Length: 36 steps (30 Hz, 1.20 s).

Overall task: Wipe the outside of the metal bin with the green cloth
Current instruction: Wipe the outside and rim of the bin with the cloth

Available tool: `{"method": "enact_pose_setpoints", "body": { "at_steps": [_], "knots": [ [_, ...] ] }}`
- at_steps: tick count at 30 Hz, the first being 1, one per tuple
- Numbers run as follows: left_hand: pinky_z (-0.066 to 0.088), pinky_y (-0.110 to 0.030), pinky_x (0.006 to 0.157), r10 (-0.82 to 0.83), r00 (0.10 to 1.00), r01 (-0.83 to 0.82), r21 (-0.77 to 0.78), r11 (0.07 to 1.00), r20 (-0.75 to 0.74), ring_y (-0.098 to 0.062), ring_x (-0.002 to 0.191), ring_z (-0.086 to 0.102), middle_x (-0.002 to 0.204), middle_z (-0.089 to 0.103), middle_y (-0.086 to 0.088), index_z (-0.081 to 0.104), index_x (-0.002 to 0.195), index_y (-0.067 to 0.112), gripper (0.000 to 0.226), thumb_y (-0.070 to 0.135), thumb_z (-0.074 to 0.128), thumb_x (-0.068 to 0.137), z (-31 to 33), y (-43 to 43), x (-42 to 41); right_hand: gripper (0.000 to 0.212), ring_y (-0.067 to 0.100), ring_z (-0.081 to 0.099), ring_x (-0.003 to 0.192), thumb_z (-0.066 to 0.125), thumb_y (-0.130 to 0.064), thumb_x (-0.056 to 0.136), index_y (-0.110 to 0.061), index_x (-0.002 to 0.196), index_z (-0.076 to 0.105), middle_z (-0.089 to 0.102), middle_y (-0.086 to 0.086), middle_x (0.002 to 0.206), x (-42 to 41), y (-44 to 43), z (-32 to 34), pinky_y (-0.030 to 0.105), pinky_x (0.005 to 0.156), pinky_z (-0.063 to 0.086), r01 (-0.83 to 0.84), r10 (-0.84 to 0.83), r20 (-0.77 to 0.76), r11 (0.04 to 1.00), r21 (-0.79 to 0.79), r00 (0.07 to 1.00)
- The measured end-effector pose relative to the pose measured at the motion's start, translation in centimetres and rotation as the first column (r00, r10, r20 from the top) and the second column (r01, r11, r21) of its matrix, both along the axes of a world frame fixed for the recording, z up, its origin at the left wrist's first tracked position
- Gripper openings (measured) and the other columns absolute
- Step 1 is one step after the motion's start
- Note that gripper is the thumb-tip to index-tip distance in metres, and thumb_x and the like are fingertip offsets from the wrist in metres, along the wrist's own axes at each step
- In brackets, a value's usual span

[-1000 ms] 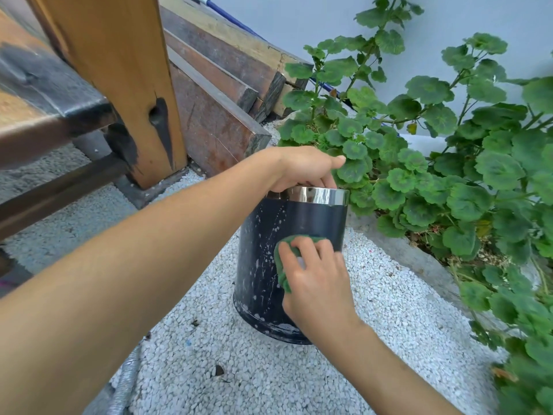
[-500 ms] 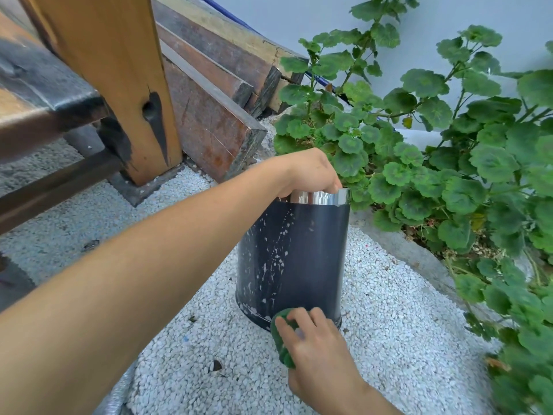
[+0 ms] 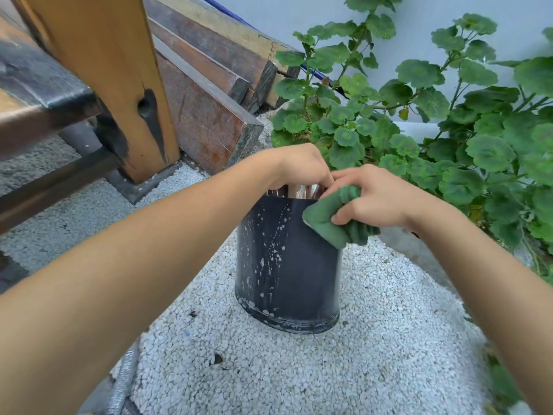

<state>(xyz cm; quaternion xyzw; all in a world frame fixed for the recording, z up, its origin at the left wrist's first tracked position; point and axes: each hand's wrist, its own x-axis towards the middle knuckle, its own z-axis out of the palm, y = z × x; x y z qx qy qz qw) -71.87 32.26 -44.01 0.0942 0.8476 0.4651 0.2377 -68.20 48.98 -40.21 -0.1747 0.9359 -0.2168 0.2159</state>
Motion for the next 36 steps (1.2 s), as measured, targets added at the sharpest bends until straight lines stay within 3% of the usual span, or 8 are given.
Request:
{"method": "enact_pose_setpoints", "body": {
  "at_steps": [5, 6, 7, 16, 19, 23, 28, 36],
  "knots": [
    [0.039, -0.044, 0.116, -0.095, 0.995, 0.093, -0.167, 0.982, -0.003, -0.027, 0.13, 0.058, 0.142, 0.063, -0.012, 0.053, 0.079, 0.018, 0.033, 0.042, 0.064, 0.099, -0.3, -3.6, -0.3, 0.033, 0.005, 0.066, 0.095, 0.081, -0.019, 0.066, -0.047, 0.083, 0.077, 0.071, -0.015, 0.104, -1.3, 0.1, -0.6, 0.035, 0.087, 0.056, -0.067, 0.063, 0.089, 0.997, 0.042, 0.994],
    [0.036, -0.047, 0.118, -0.109, 0.994, 0.104, -0.223, 0.969, -0.01, -0.031, 0.135, 0.054, 0.148, 0.056, -0.013, 0.044, 0.121, 0.017, 0.04, 0.046, 0.061, 0.099, -0.5, -4.7, -0.4, 0.033, 0.002, 0.066, 0.094, 0.082, -0.018, 0.068, -0.046, 0.085, 0.077, 0.07, -0.019, 0.103, -1.5, 0.5, -0.6, 0.033, 0.087, 0.056, -0.07, 0.067, 0.097, 0.997, 0.028, 0.993],
    [0.035, -0.049, 0.119, -0.111, 0.994, 0.103, -0.256, 0.961, -0.017, -0.031, 0.138, 0.052, 0.149, 0.057, -0.011, 0.079, 0.108, 0.012, 0.041, 0.048, 0.06, 0.1, -0.8, -5.9, -0.4, 0.032, 0.0, 0.065, 0.095, 0.083, -0.017, 0.069, -0.044, 0.086, 0.078, 0.069, -0.023, 0.103, -1.7, 1.0, -0.6, 0.03, 0.087, 0.055, -0.067, 0.066, 0.101, 0.998, 0.012, 0.993],
    [0.048, -0.033, 0.105, -0.106, 0.99, 0.099, -0.075, 0.992, -0.09, -0.003, 0.112, 0.066, 0.115, 0.075, 0.023, 0.084, 0.101, 0.03, 0.02, 0.037, 0.065, 0.099, -2.4, -6.6, 0.3, 0.038, 0.003, 0.057, 0.115, 0.079, -0.007, 0.078, -0.041, 0.094, 0.077, 0.057, -0.025, 0.132, -2.3, 5.1, -0.6, 0.034, 0.101, 0.044, -0.031, 0.029, 0.042, 0.999, 0.043, 0.999],
    [0.053, -0.031, 0.093, -0.037, 0.992, 0.031, -0.054, 0.998, -0.123, -0.004, 0.089, 0.067, 0.097, 0.078, 0.016, 0.084, 0.096, 0.022, 0.021, 0.035, 0.068, 0.098, -2.8, -4.3, 0.1, 0.042, -0.022, 0.054, 0.089, 0.08, -0.011, 0.08, -0.046, 0.1, 0.074, 0.047, -0.023, 0.145, -0.7, 7.5, -1.5, 0.019, 0.082, 0.045, 0.053, -0.047, -0.12, 0.998, 0.043, 0.992],
    [0.053, -0.032, 0.094, 0.009, 0.994, -0.012, -0.034, 0.999, -0.112, -0.012, 0.089, 0.067, 0.096, 0.079, 0.004, 0.082, 0.099, 0.027, 0.014, 0.033, 0.069, 0.098, -3.0, -2.4, -0.2, 0.053, 0.004, 0.065, 0.106, 0.076, -0.001, 0.08, -0.046, 0.107, 0.072, 0.062, -0.02, 0.13, 2.2, 8.7, -3.5, 0.023, 0.081, 0.058, 0.143, -0.203, -0.316, 0.969, -0.202, 0.927],
    [0.049, -0.028, 0.089, -0.007, 0.993, -0.004, -0.099, 0.995, -0.115, -0.007, 0.083, 0.064, 0.066, 0.068, 0.033, 0.085, 0.094, 0.026, 0.016, 0.035, 0.071, 0.095, -2.5, -0.2, -1.0, 0.062, 0.016, 0.062, 0.118, 0.07, 0.012, 0.071, -0.019, 0.125, 0.069, 0.068, -0.001, 0.127, 3.2, 7.7, -5.6, 0.022, 0.104, 0.042, 0.138, -0.239, -0.657, 0.97, -0.203, 0.715],
    [0.05, -0.034, 0.1, -0.029, 0.99, 0.01, -0.143, 0.99, -0.136, -0.017, 0.11, 0.066, 0.107, 0.079, 0.003, 0.077, 0.083, 0.039, 0.014, 0.038, 0.07, 0.095, -2.7, 5.2, -1.3, 0.06, 0.022, 0.064, 0.116, 0.066, 0.012, 0.069, -0.014, 0.124, 0.07, 0.068, 0.005, 0.128, 2.7, 8.2, -8.4, 0.027, 0.101, 0.047, 0.191, -0.308, -0.656, 0.95, -0.245, 0.689]
  ]
}}
